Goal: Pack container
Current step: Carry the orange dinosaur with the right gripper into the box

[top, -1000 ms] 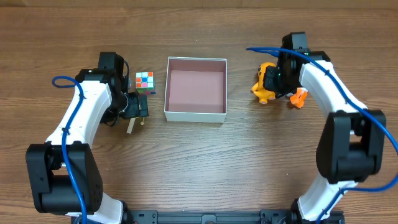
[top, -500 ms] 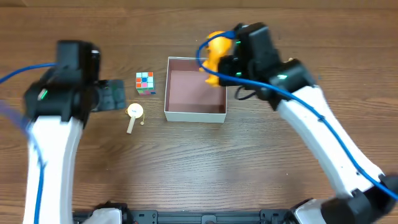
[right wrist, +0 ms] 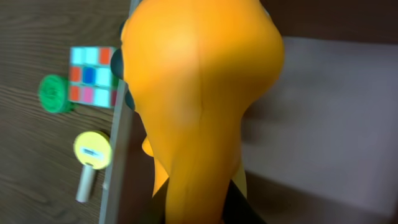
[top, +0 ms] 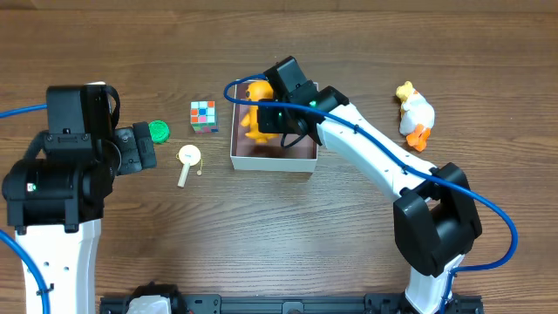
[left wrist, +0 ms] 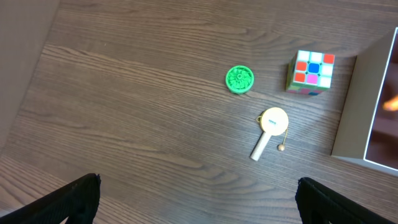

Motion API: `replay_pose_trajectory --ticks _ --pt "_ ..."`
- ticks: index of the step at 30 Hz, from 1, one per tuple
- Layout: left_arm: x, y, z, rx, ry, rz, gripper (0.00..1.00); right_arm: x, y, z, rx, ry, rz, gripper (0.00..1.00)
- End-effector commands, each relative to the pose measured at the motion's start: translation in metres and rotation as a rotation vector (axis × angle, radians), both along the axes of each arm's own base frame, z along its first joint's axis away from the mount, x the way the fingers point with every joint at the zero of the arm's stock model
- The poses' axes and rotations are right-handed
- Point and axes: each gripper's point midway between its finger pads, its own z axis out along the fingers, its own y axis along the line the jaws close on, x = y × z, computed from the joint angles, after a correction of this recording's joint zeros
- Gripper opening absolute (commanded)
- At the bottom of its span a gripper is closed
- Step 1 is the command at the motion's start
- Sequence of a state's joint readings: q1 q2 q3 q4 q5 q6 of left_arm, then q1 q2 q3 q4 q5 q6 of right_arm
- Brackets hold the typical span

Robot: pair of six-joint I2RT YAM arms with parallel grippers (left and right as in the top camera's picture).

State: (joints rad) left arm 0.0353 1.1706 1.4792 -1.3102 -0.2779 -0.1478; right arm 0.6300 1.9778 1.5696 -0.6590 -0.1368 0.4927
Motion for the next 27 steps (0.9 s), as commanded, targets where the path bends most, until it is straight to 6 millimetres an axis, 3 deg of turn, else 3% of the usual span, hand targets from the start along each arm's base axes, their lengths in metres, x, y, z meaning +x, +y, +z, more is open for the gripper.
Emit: replay_pose_trajectory --ticks 1,5,8,10,13,15,17,20,22,27 --pt "0.003 0.004 -0.003 0.009 0.014 0.022 1.00 -0.007 0.017 0.007 0.032 -0.014 0.041 0.32" --pt "0.007 0.005 -0.009 0.008 0.037 0.022 1.00 -0.008 0.016 0.007 0.031 -0.012 0.041 0.53" --pt "0.010 0.005 -0.013 0.008 0.055 0.022 1.00 -0.007 0.016 0.009 0.032 -0.014 0.041 0.54" --pt "0.012 0.005 -0.016 0.008 0.067 0.022 1.00 -0.008 0.015 0.015 0.033 -0.017 0.040 0.52" --pt "0.014 0.005 -0.020 0.007 0.081 0.022 1.00 -0.003 0.009 0.050 0.053 -0.082 0.049 0.50" --pt "0.016 0.005 -0.023 0.007 0.091 0.022 1.00 0.002 -0.002 0.079 0.055 -0.152 0.032 0.37" --pt "0.017 0.005 -0.024 0.007 0.098 0.022 1.00 0.003 -0.021 0.094 0.025 -0.179 -0.013 0.20" --pt "0.019 0.005 -0.028 0.007 0.110 0.022 1.00 0.008 -0.062 0.079 -0.095 -0.139 -0.101 0.09" --pt "0.019 0.005 -0.029 0.006 0.115 0.021 1.00 0.006 -0.077 0.064 -0.134 -0.091 -0.123 0.04" --pt "0.021 0.005 -0.032 0.006 0.127 0.021 1.00 -0.001 -0.088 0.016 -0.192 -0.006 -0.127 0.04"
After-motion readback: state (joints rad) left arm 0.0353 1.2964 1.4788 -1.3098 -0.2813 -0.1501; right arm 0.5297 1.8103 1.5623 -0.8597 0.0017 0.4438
